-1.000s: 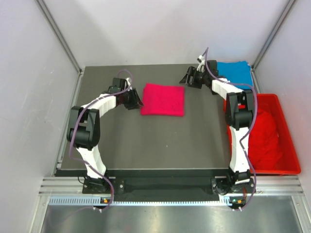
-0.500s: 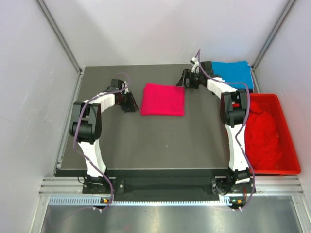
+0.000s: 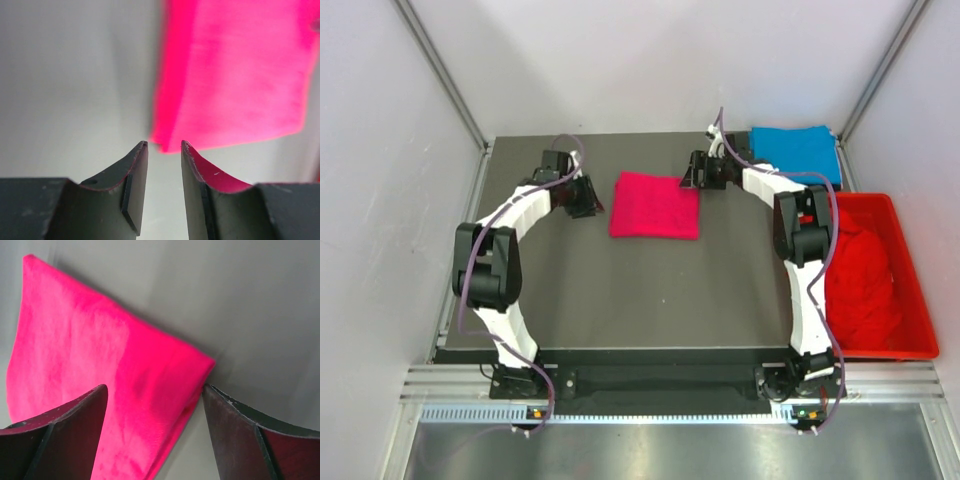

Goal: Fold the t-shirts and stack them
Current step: Neatly place the folded tshirt to the corner

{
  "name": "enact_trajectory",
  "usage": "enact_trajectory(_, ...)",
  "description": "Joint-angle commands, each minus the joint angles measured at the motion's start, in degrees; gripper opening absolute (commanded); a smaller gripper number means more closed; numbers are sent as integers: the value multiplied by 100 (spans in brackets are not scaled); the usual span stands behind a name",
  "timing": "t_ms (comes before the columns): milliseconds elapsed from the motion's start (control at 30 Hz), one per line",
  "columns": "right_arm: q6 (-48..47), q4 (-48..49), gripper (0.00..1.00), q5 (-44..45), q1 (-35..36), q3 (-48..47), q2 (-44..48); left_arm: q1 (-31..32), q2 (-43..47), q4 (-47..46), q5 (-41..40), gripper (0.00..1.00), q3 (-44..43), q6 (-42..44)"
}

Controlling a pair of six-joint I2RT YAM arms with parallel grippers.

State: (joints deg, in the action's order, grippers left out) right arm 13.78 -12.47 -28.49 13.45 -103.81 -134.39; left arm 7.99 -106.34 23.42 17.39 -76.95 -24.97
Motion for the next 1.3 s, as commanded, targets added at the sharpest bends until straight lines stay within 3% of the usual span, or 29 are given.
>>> enact_trajectory(0, 160, -414, 77, 300, 122, 388, 9, 194, 448, -451, 484, 38, 284, -174)
enact_trajectory(433, 230, -528, 72, 300, 166, 124, -351, 238, 984, -215, 362, 37, 716, -227)
enact_trajectory(833, 46, -748, 54, 1011, 456, 142, -263, 238, 2082, 110, 441, 37, 751, -114)
enact_trajectory(967, 81, -775, 30, 1074, 535, 150, -229, 238, 2460, 224, 484, 38, 725, -25)
enact_trajectory(1000, 64, -748, 17, 1100, 553, 159, -185, 238, 2513, 259, 485, 38, 725, -8)
enact_trajectory(1100, -147, -749, 0, 1389, 711, 212, 183, 238, 2732, 330, 345, 38, 769, 89)
enact_trajectory(1267, -385, -626, 0, 2795, 1335, 624, 1097, 221, 3066, 234, -490, 38, 1031, 352)
